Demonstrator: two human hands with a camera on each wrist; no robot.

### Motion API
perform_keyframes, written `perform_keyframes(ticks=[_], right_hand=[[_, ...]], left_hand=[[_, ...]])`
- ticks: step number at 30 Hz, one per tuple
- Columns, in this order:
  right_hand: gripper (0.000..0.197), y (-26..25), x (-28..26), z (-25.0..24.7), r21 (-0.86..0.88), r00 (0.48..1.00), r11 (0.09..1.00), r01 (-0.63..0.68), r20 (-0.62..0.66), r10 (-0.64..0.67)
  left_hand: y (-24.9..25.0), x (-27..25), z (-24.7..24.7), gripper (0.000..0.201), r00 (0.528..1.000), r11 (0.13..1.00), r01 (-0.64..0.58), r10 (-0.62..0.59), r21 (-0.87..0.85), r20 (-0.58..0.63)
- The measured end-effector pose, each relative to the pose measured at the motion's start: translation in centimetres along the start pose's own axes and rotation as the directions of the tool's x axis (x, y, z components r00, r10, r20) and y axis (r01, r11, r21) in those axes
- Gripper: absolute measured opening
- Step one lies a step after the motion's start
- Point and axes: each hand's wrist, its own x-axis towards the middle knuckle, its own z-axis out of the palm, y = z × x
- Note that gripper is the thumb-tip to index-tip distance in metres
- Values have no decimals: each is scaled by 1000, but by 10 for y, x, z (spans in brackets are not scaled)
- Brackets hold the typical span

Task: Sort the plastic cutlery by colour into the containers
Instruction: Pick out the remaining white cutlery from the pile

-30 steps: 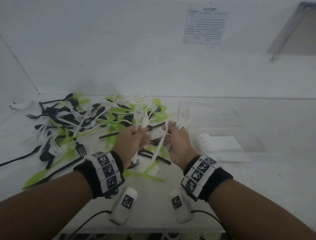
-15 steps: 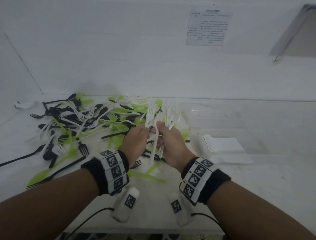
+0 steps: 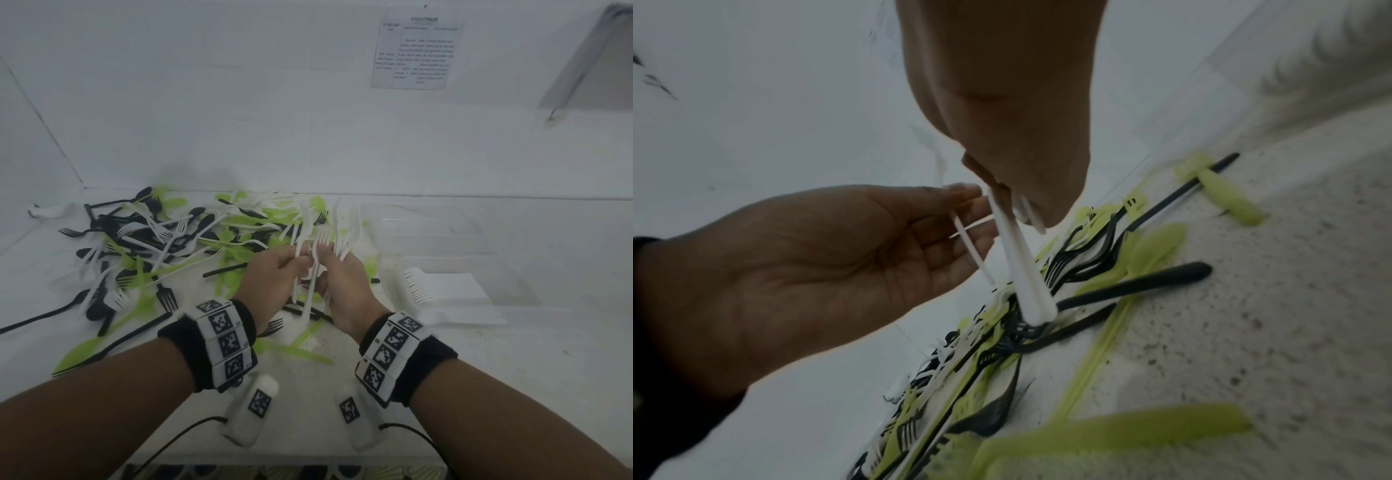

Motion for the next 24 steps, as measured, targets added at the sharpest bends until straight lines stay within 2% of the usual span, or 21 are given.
perform_keyframes(ticks=[3,6,9,11,14,17,20,22,24], right_hand=[[20,-7,3,-9,15,994,1000,10,-109,-8],[15,-11,7,-14,9,994,1000,19,-111,-18],[22,-10,5,-12,18,998,1000,-3,-60,4],[30,-9,2,-12,46,1000,999,-27,-7,27],[29,-7,-2,-12,101,997,993,-58,62,52],[27,-8,-1,-17,105,996,992,-65,68,58],[28,-10,2,-20,65,995,996,-53,91,47],[25,-11,1,-20,46,994,998,-42,102,37],[34,-13,1,-19,66,994,997,-49,99,42]], left_hand=[[-2,6,-8,11,994,999,44,-45,-18,-104],[-8,10,-19,7,996,996,58,-53,69,-76],[-11,7,-16,5,998,965,-6,-10,264,59],[-12,3,-9,13,981,938,-83,17,337,194],[-11,3,-7,25,948,877,-202,64,435,312],[-7,7,-12,34,902,861,-237,23,450,432],[3,5,-16,27,841,885,-222,-39,410,539],[8,3,-15,24,860,868,-248,-6,430,510],[11,6,-14,18,935,875,-213,53,435,351]])
